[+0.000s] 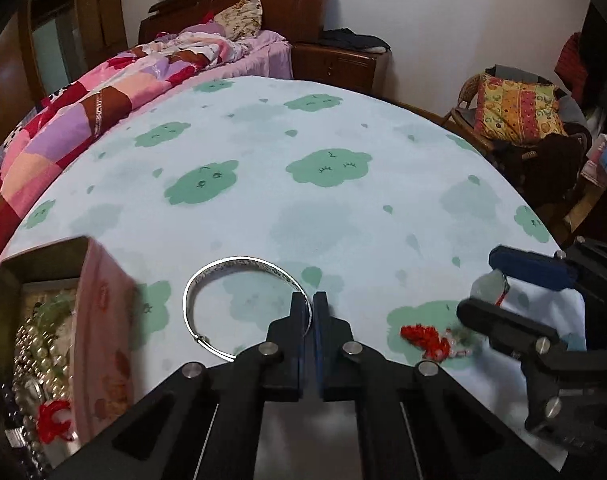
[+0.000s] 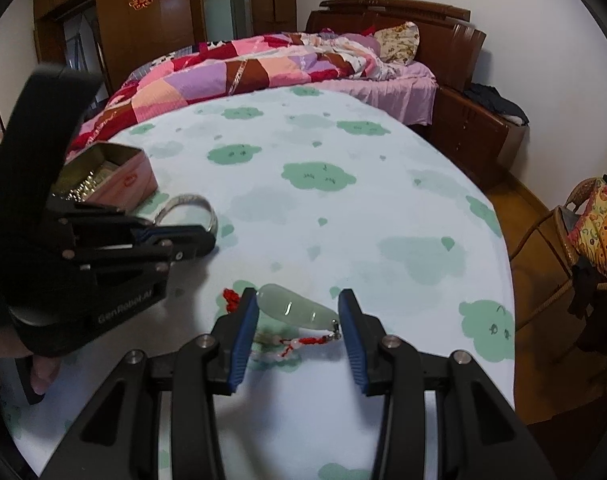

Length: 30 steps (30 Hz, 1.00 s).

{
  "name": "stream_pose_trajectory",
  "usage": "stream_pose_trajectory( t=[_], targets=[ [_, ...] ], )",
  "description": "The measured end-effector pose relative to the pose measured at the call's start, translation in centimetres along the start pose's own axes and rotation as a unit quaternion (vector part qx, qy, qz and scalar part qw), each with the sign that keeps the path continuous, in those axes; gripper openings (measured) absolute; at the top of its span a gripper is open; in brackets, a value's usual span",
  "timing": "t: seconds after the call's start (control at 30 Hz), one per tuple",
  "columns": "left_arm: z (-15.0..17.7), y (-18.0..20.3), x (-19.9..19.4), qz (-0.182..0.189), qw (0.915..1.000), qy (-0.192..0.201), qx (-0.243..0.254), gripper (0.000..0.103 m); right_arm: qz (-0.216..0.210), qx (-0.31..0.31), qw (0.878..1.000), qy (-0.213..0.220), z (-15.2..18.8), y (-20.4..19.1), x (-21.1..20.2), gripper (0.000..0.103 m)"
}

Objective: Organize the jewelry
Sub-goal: 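Close the left tool on the silver bangle, then carry the silver bangle and jade pendant over the tin box with both tools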

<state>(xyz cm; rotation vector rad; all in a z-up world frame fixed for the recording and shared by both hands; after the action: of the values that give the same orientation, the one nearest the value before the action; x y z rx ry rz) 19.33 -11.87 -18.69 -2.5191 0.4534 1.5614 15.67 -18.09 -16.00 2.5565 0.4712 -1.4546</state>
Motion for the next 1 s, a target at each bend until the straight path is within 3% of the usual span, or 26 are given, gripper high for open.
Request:
stream_pose_trajectory(
  t=[0.37, 0.73, 1.0],
  targets=[
    [0.1, -1.0, -7.0, -0.006, 0.9967, 0.080, -0.009, 0.003, -0.002, -0.013, 0.999, 0.031, -1.4, -1.2, -2.7, 0.043],
    [-0.2, -2.1, -12.2, -0.004, 0.9919, 0.126, -0.008, 0.003, -0.009, -0.034, 0.997, 0.067, -3.7, -2.8, -6.0, 0.043],
    [0.6, -5.7, -15.7, -0.022, 0.9873, 0.153, -0.035, 0.003, -0.034, -0.049, 0.994, 0.087, -5.9, -5.0, -7.8, 0.043]
  ],
)
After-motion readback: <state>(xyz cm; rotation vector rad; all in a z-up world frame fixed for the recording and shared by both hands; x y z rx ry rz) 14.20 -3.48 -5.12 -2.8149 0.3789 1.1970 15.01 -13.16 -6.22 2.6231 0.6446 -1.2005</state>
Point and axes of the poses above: each gripper's, at about its wrist camera, not at the fingertips, and x roughly the way its jaws point, y to its right, z to its underside, the point moved 9 cm from there along x, roughly the way its jaws point, and after that the axes turned 11 degrees about -y, right-handed, at the moved point
